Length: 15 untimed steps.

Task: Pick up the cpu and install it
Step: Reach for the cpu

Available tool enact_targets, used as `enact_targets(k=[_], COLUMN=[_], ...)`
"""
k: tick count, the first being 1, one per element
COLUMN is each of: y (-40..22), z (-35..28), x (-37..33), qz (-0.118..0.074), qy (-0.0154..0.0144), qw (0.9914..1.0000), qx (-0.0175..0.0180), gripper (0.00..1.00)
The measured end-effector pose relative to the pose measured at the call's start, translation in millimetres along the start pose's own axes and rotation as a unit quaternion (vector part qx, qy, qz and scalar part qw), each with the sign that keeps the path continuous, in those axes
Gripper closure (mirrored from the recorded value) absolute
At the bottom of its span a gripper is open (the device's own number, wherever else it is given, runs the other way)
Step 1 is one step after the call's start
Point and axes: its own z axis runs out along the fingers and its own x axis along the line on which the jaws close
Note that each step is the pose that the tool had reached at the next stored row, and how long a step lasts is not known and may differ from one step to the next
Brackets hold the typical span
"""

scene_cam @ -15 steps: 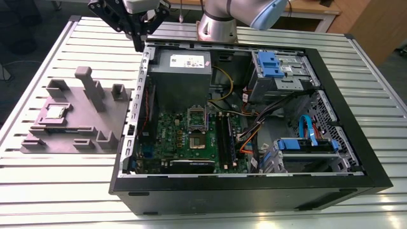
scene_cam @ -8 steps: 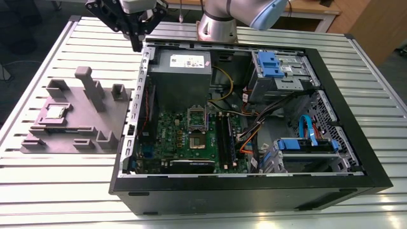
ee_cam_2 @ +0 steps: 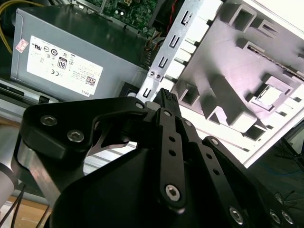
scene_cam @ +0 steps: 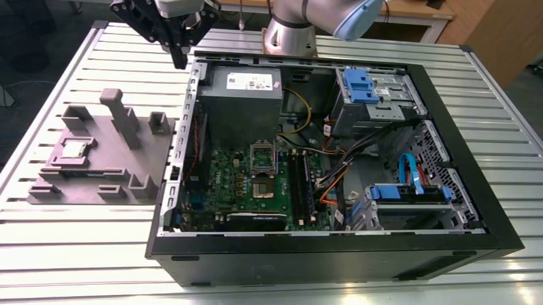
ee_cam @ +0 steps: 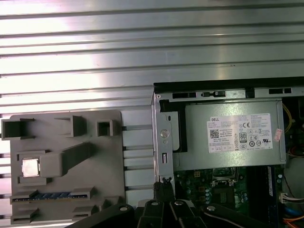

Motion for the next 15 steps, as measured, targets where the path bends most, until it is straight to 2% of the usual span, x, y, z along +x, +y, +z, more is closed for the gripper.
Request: enact_targets(k=[15], y=[-0.4], z=[0.1], x=[4.6], qz=[0.000], qy=[0.0000], qw=[1.00000], qx=[0.0000], gripper=[0.90])
